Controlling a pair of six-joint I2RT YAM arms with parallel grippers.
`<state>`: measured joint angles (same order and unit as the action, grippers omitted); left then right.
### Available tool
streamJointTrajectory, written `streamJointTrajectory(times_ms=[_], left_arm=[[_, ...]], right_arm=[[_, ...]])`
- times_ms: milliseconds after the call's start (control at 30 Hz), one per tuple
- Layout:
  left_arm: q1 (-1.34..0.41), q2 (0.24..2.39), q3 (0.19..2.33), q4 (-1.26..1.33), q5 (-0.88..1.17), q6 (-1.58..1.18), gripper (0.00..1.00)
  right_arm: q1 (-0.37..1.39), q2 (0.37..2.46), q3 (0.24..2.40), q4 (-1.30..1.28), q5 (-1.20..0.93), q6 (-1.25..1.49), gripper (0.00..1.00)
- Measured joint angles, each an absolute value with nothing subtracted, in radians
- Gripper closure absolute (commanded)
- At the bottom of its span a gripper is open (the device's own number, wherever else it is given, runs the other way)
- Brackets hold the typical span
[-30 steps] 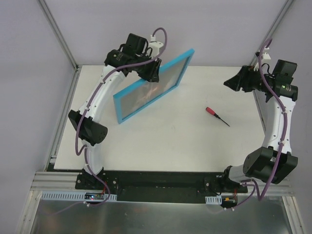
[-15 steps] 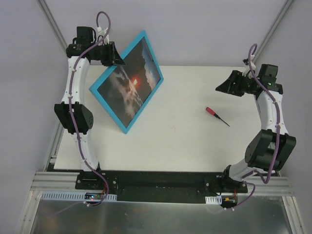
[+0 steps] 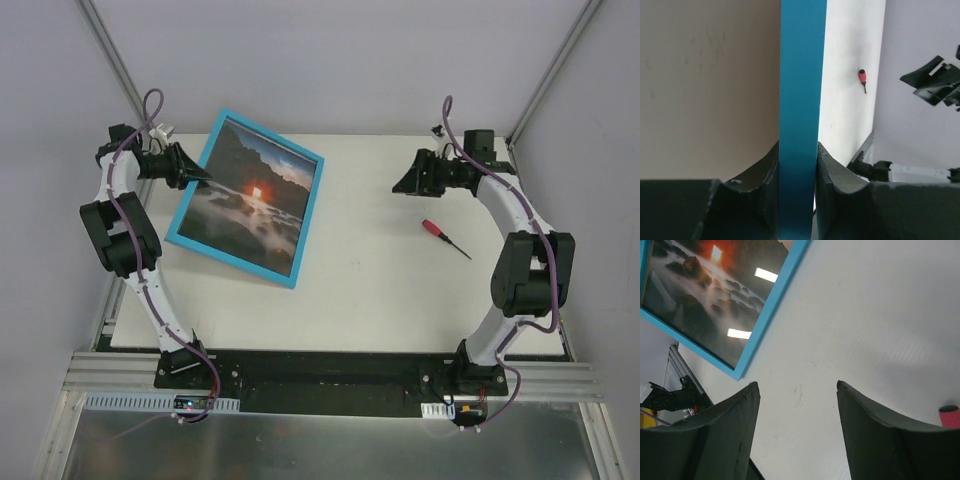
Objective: Take the photo out of the frame
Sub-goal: Turn over the photo frame at the center of the board, then pick up the photo frame item from the photo frame.
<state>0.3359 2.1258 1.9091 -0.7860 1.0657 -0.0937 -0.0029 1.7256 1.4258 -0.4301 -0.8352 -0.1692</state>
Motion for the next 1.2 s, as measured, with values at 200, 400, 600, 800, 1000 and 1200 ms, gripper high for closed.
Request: streamJointTrajectory(times_ms=[200,400,600,800,1000,1200], left_arm=[[0.424,2.109,1.680,-0.704,1.122,-0.033,0.91],[0.466,2.038,1.564,-0.665,1.069,0.024,0.88],[0.464,1.930,1.461,-0.614,0.882,0.040,0.83],[0.465,1.867,1.384,-0.562,0.692,0.051,0.82],[0.465,1.864,1.350,-0.531,0.540,0.071,0.79],[0.464,1.860,1.333,-0.512,0.469,0.090,0.78]], right_arm=[[0.162,1.843,1.446,-0.336,-0.815,-0.102,0.37],[0.305,1.983,1.523,-0.253,-0.772,0.003,0.40],[0.422,2.131,1.626,-0.198,-0.673,0.134,0.40],[0.517,2.243,1.721,-0.190,-0.596,0.224,0.41],[0.575,2.329,1.788,-0.180,-0.579,0.292,0.43],[0.587,2.357,1.829,-0.164,-0.580,0.354,0.43]])
